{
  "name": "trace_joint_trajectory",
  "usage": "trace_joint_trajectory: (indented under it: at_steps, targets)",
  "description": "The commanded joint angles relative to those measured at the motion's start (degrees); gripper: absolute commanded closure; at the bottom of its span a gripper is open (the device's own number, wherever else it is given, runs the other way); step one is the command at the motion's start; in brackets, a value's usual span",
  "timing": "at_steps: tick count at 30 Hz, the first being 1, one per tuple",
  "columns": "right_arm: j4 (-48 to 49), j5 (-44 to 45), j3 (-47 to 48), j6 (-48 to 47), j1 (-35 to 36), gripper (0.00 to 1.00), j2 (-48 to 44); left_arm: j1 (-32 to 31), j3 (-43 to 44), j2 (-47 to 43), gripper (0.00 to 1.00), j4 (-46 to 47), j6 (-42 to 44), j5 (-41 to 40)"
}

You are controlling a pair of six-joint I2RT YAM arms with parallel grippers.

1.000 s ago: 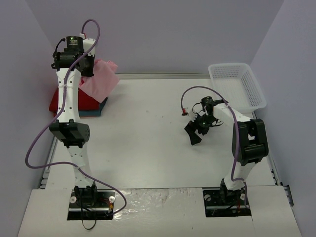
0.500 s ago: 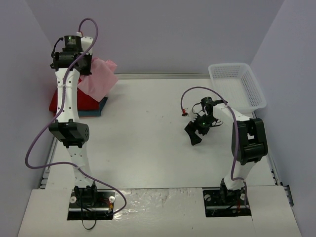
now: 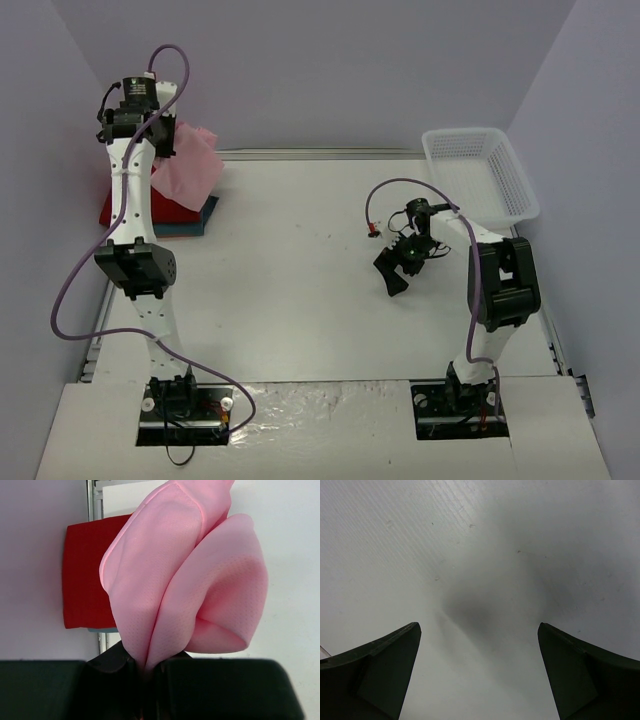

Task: Fold and stack the t-shirts
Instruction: Put the neatly folded tshirt into the corner of the board with the left arm

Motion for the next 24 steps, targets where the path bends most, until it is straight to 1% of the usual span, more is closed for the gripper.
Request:
trace_joint_trajectory:
  at_steps: [1, 11, 16, 24]
  targets:
    - [-1.85, 0.65, -0.52, 0.24, -0.22, 0.00, 0.43, 0.91, 0.88, -0.22, 0.98, 3.05, 0.66, -2.73]
    - [-1.67, 1.17, -0.69, 0.33, -0.31, 0.00, 0.87, 1.09, 0.36, 2.06, 0.98, 4.72, 1.28, -5.10]
    - [-1.58, 1.61, -0.78, 0.24, -0.31, 0.00, 1.31, 1.18, -1.92, 2.06, 0.98, 6.56, 1.19, -5.63]
    - [-1.58, 2.05, -0.87, 0.41, -0.39, 0.00, 2.45, 1.97, -2.36, 1.36, 0.98, 7.97, 0.75, -7.03]
